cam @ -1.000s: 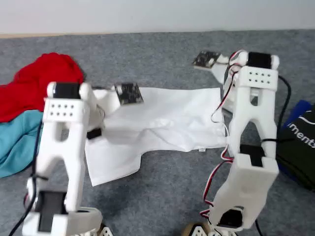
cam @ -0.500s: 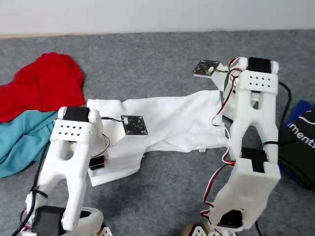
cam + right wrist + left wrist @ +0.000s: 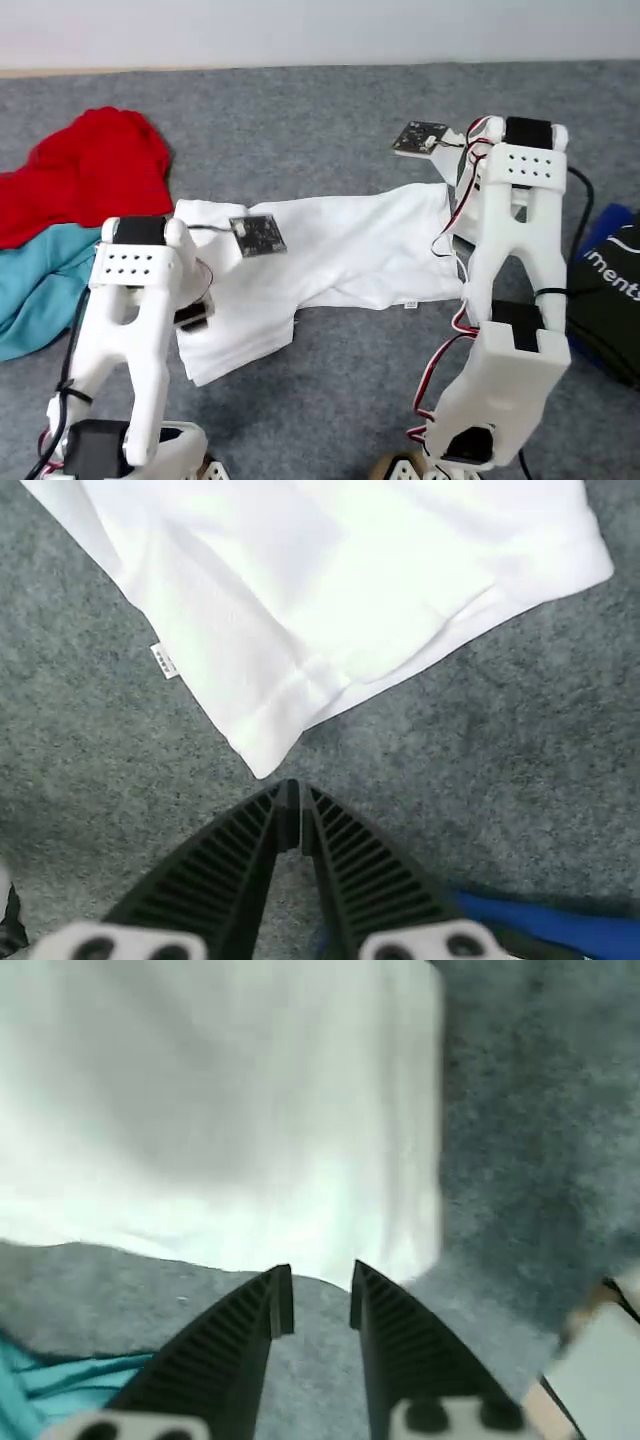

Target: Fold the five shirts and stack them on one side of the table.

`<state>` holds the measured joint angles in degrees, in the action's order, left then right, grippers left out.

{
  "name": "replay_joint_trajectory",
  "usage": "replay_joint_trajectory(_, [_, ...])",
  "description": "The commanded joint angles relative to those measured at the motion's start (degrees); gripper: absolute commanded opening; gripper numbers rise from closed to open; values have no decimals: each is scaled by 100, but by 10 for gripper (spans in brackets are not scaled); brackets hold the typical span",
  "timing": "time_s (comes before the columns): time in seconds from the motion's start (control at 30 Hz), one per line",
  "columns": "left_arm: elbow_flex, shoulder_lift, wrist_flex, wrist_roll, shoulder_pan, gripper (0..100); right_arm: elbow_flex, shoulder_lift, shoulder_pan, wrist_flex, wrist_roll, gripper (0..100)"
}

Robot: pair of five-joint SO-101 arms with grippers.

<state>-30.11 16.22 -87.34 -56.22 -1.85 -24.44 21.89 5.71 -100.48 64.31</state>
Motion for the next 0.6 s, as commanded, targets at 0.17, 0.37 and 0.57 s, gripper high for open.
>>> replay_joint_trajectory(0.17, [189,-281,2497,2295,-114,42,0,-365,84,-233,-290,10])
replay_joint_trajectory(0.37, [611,-1679,2927,2822,-123,36,0,-365,84,-233,-545,10])
replay_joint_trajectory(0.57, [1780,-2989,2927,2822,-413,36,0,-365,84,-233,-703,10])
